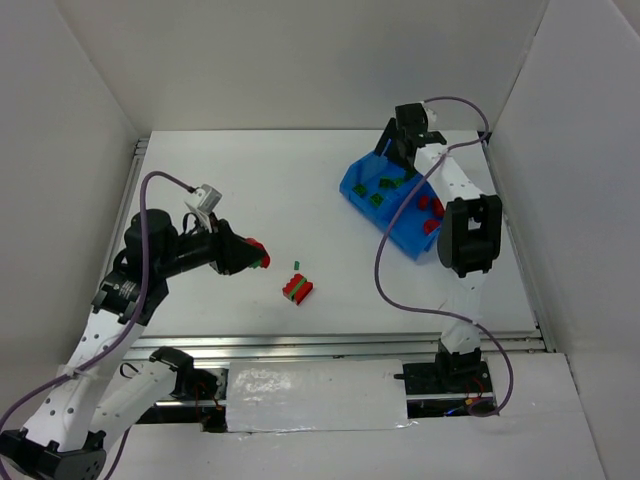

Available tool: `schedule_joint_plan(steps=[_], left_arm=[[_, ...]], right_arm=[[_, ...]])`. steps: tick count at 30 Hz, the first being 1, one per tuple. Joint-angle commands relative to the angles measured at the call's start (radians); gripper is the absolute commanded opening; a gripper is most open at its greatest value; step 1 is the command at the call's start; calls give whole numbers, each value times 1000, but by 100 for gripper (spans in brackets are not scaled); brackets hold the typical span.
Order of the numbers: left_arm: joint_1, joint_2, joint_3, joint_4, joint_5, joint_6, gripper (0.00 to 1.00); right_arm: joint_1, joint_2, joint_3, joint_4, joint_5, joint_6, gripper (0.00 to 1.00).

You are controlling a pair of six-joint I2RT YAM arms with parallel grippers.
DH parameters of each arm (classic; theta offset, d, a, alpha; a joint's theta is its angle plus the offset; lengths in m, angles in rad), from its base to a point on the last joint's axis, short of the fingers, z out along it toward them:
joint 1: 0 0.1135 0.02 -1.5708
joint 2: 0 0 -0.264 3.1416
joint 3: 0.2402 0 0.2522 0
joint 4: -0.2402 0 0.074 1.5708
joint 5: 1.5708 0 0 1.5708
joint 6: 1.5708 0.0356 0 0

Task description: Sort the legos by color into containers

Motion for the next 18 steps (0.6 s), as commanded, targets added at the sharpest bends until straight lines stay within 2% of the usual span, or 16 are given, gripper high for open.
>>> schedule_joint_plan(steps=[1,2,4,5,6,7,8,9,10,12,13,14,15,18], left_arm=[[5,-8,-9,75,76,-3,0],[5,-11,-15,86,84,-11,0],[7,-14,-15,116,116,-37,0],[7,-15,-9,124,119,-49,0],[7,-14,-5,133,141,-65,0],[7,-12,0,154,156,-89,0],[7,-11,6,171,173,-106,0],[7,-11,11,187,196,-120,0],[7,-8,14,211,234,-147,0],[7,-3,31,224,264,-167,2],[7,-3,35,228,296,-178,2],[8,-5,40,251,307,-189,2],[7,-11,38,267,316,-203,2],[7,-35,17,355,357,-285,2]], right_arm=[[26,-131,-14,29,-97,-53,85],[35,-215,-100,56,-106,-60,90],[60,-354,-193,127,-265,-123,90],[68,-404,-319,164,-371,-151,90],[88,-460,-402,276,-683,-219,90],[101,-566,-475,331,-837,-244,90],[130,-615,-614,427,-947,-263,98],[223,-672,-684,481,-997,-263,98],[283,-777,-743,524,-946,-251,98],[402,-856,-862,634,-893,-240,99],[463,-885,-892,687,-971,-223,99],[483,-925,-962,860,-1020,-140,98],[496,-941,-997,961,-1059,-81,98],[514,-944,-1030,1131,-1131,63,96]])
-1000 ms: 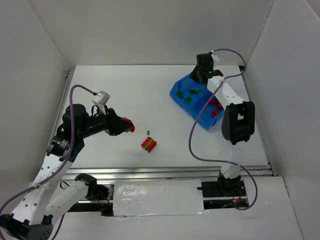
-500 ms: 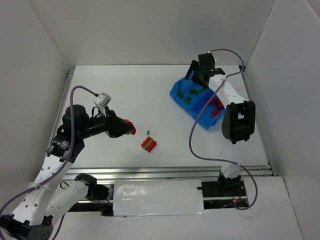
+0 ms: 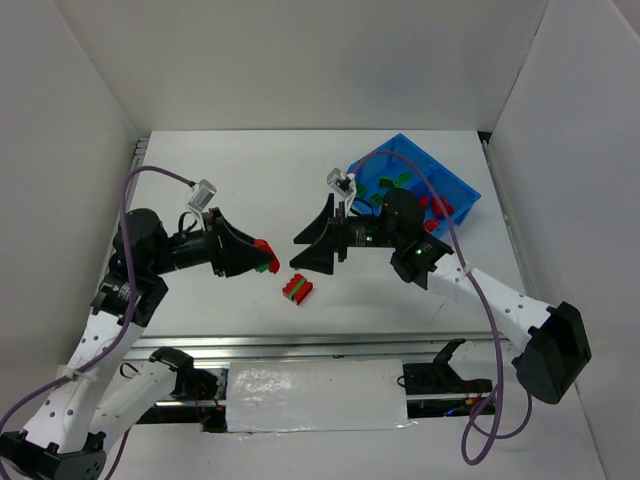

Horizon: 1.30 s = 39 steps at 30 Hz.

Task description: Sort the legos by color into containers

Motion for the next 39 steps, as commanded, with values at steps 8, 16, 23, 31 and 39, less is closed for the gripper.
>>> schedule_joint_plan(steps=[8,16,23,31,39], left_arm=[[5,-55,13,177,87,-110,2],[5,-40,4,180,76,-106,2],[5,-38,-5,193,70,-112,2],[5,-37,-25,226,90,-127,5],[5,-61,-13,163,27,-76,99]], right_arm=[[47,45,2,476,-173,245,88],[113,75,30,552,-183,303,86],[148,112,66,502,-134,274,63],[159,144,86,541,-142,300,42],[157,127,63,550,-124,305,6]])
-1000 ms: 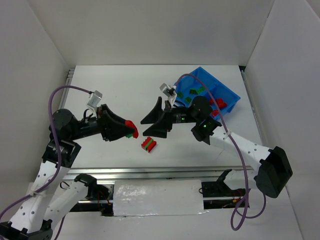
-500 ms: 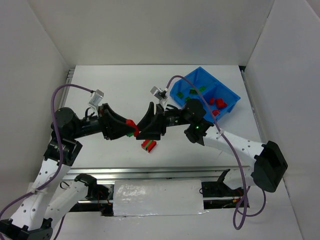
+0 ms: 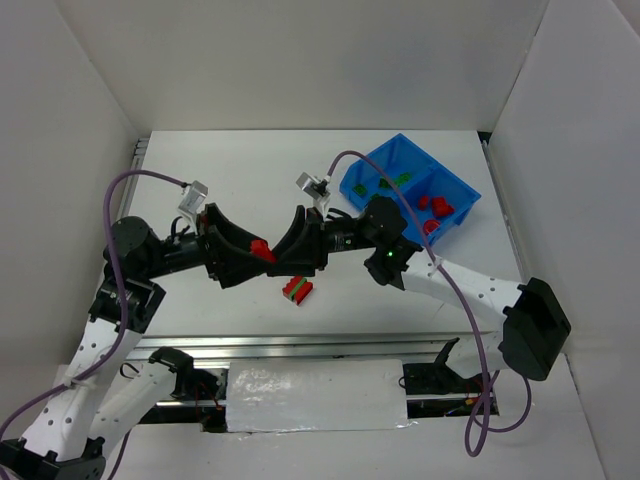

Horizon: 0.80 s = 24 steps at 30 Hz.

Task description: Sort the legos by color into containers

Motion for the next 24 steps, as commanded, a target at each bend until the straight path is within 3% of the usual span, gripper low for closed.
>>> schedule_joint_plan(steps=[1,8,11,15,17,19,21,22,24], left_arm=[[3,-23,17,8,-45,31,100],[3,-40,13,-18,-43,45,95],[3,-55,-3,-3,-27,40,78],[3,-78,-10,31,-22,31,64],[3,-78,-1,23,-20,37,49],[3,-72,9,14,-16,48,43],[3,-64,12,14,-10,51,28],[3,-61,17,12,-3,54,14],[3,-57,22,8,-6,69,0]], right_arm=[[14,-23,30,58,13,-5,5],[6,-72,10,-8,84,-60,3],[3,-86,10,-35,104,-79,3],[-3,-80,21,-51,95,-84,2],[-2,-76,21,-49,90,-80,2],[-3,-71,26,-54,82,-80,2],[-3,-68,29,-57,81,-82,2],[-6,-68,27,-57,76,-80,2],[-11,-66,26,-49,72,-76,2]])
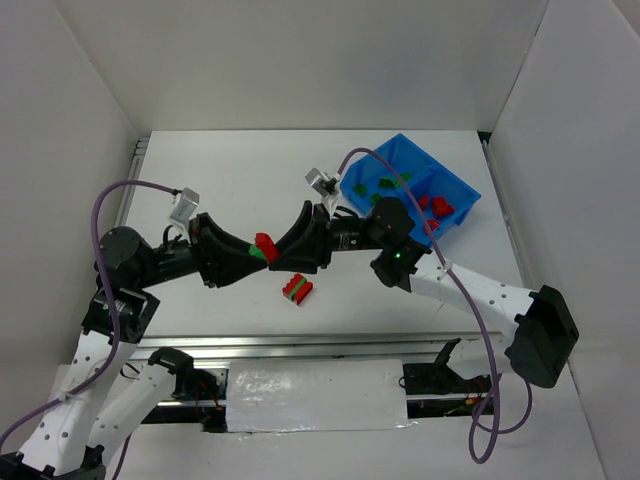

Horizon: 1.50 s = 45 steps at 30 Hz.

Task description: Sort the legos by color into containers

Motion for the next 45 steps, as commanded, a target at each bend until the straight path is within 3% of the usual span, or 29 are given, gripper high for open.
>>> schedule_joint_plan(steps=[1,11,16,17,21,22,25,32,36,37,39,45], left_arm=[[1,4,38,19,11,43,0],[1,17,32,-86,-87,123,0],[2,37,38,-131,-135,155,0],[2,46,48,-159,-158,178,0],[2,84,116,-334,-294,270,0],[2,86,121,-355,-344,284,0],[-4,75,99,-398,-462,317,0],[-34,58,82,-438,-582,331,0],[-44,49,79,-448,-604,331,0],[-44,50,79,-448,-604,333,0],[-44,53,82,-448,-597,333,0],[-44,66,87,-432,-540,330,0]], right_arm=[[-13,-12,21,14,-10,-8,2],[-212,-93,-90,20,-33,35,0],[-344,-170,-111,-168,19,-68,0],[-364,-180,-104,-325,60,-106,0],[-448,-159,11,-720,523,-203,0],[-497,-136,36,-791,723,-152,0],[-607,0,163,-1063,1073,-53,0],[-744,310,384,-1264,1281,-8,4],[-764,361,409,-1266,1266,-18,19],[-767,364,404,-1261,1265,-16,57],[-773,373,406,-1249,1251,-16,78],[-767,320,435,-1258,1112,-65,91]])
